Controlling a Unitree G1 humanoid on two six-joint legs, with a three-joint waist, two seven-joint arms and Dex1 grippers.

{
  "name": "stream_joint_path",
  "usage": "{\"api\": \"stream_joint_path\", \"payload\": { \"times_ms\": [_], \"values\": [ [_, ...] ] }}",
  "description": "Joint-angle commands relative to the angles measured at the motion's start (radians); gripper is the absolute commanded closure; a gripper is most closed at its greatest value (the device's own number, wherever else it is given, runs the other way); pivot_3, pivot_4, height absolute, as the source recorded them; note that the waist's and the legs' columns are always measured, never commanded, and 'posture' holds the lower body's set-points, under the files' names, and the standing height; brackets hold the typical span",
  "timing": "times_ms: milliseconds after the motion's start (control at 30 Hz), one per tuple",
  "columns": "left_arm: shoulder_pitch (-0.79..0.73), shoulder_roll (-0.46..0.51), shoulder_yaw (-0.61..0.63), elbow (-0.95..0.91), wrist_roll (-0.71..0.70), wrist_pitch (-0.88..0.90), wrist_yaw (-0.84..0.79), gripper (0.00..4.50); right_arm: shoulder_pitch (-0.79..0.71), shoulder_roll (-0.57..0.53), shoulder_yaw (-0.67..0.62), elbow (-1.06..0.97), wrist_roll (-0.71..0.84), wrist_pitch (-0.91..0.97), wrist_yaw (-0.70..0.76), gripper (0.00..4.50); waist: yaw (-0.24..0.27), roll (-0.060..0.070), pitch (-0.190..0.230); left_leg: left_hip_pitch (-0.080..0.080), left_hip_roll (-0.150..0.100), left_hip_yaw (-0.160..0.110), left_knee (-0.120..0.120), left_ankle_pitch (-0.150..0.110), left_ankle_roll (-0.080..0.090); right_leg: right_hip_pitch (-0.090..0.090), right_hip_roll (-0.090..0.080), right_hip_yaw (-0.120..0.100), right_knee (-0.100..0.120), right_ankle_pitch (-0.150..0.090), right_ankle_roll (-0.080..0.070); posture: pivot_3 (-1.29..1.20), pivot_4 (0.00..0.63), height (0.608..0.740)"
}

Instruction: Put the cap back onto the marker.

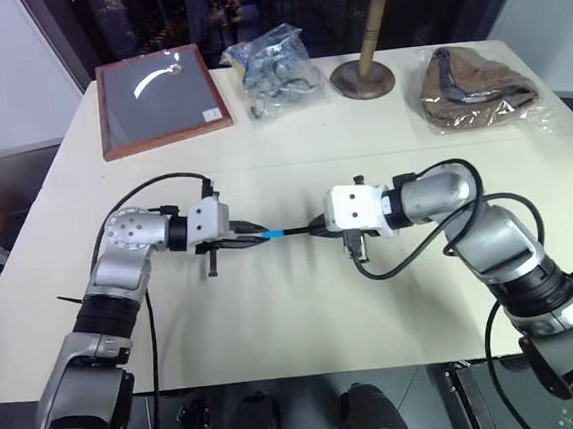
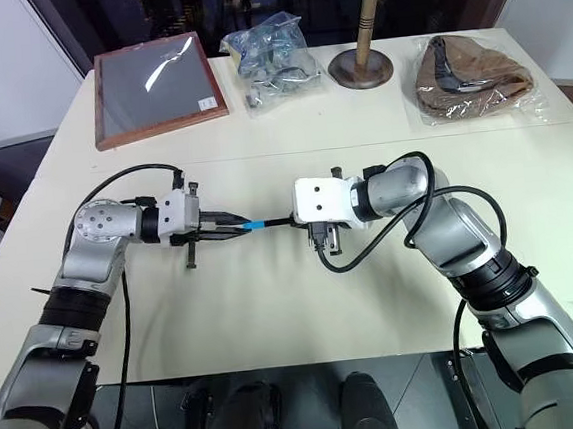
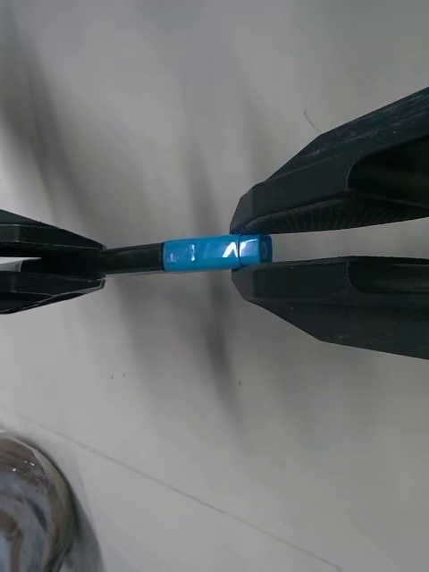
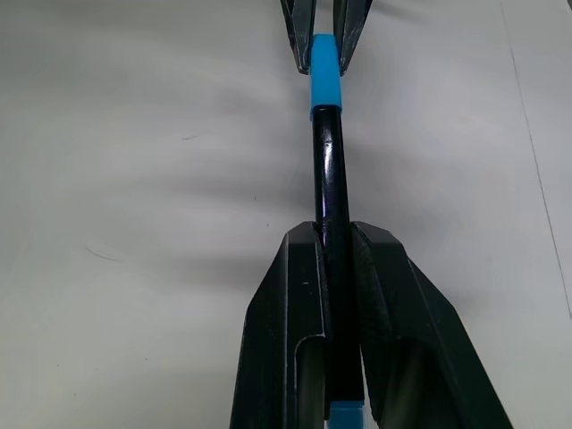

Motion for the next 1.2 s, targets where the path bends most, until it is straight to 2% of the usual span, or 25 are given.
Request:
{"api": "stream_joint_path", "payload": {
  "times_ms": [33, 567, 967, 1000, 1033, 1100, 1133, 1200],
  "values": [
    [-0.02, -0.038, -0.011, -0.052, -0.025, -0.039, 0.01, 4.44, -0.022, 0.051, 0.034, -0.082, 0.036, -0.043, 0.008, 4.5, 0.0, 0.0, 0.0, 0.0, 0.0, 0.0, 0.0, 0.0, 0.0, 0.0, 0.0, 0.0, 0.0, 0.0, 0.0, 0.0, 0.15, 0.74],
    [-0.013, -0.042, -0.012, -0.058, -0.022, -0.008, 0.019, 4.44, -0.029, 0.052, 0.029, -0.072, 0.032, -0.048, 0.017, 4.5, 0.0, 0.0, 0.0, 0.0, 0.0, 0.0, 0.0, 0.0, 0.0, 0.0, 0.0, 0.0, 0.0, 0.0, 0.0, 0.0, 0.15, 0.74],
    [0.032, -0.001, -0.005, -0.091, -0.01, 0.043, 0.037, 4.44, -0.036, 0.023, 0.001, -0.028, 0.02, -0.078, 0.027, 4.5, 0.0, 0.0, 0.0, 0.0, 0.0, 0.0, 0.0, 0.0, 0.0, 0.0, 0.0, 0.0, 0.0, 0.0, 0.0, 0.0, 0.15, 0.74],
    [0.037, 0.004, -0.004, -0.095, -0.009, 0.05, 0.038, 3.58, -0.037, 0.02, -0.001, -0.022, 0.018, -0.084, 0.029, 4.5, -0.001, 0.0, 0.0, 0.0, 0.0, 0.0, 0.0, 0.0, 0.0, 0.0, 0.0, 0.0, 0.0, 0.0, 0.0, 0.0, 0.15, 0.74],
    [0.044, 0.009, -0.003, -0.101, -0.009, 0.054, 0.04, 3.25, -0.039, 0.015, -0.004, -0.015, 0.017, -0.091, 0.031, 4.5, -0.001, 0.0, 0.0, 0.0, 0.0, 0.0, 0.0, 0.0, 0.0, 0.0, 0.0, 0.0, 0.0, 0.0, 0.0, 0.0, 0.15, 0.74],
    [0.064, 0.021, 0.0, -0.124, -0.011, 0.069, 0.045, 2.18, -0.041, 0.004, -0.013, -0.006, 0.018, -0.102, 0.036, 4.5, -0.001, 0.0, 0.0, 0.0, 0.0, 0.0, 0.0, 0.0, 0.0, 0.0, 0.0, 0.0, 0.0, 0.0, 0.0, 0.0, 0.15, 0.74],
    [0.073, 0.027, 0.001, -0.135, -0.013, 0.078, 0.047, 1.82, -0.041, -0.001, -0.015, -0.002, 0.019, -0.106, 0.037, 4.5, -0.001, 0.0, 0.0, 0.0, 0.0, 0.0, 0.0, 0.0, 0.0, 0.0, 0.0, 0.0, 0.0, 0.0, 0.0, 0.0, 0.15, 0.74],
    [0.094, 0.038, 0.007, -0.165, -0.022, 0.102, 0.056, 0.71, -0.041, -0.013, -0.022, 0.005, 0.021, -0.113, 0.038, 4.5, -0.001, 0.0, 0.0, 0.0, 0.0, 0.0, 0.0, 0.0, 0.0, 0.0, 0.0, 0.0, 0.0, 0.0, 0.0, 0.0, 0.15, 0.74]
  ]
}}
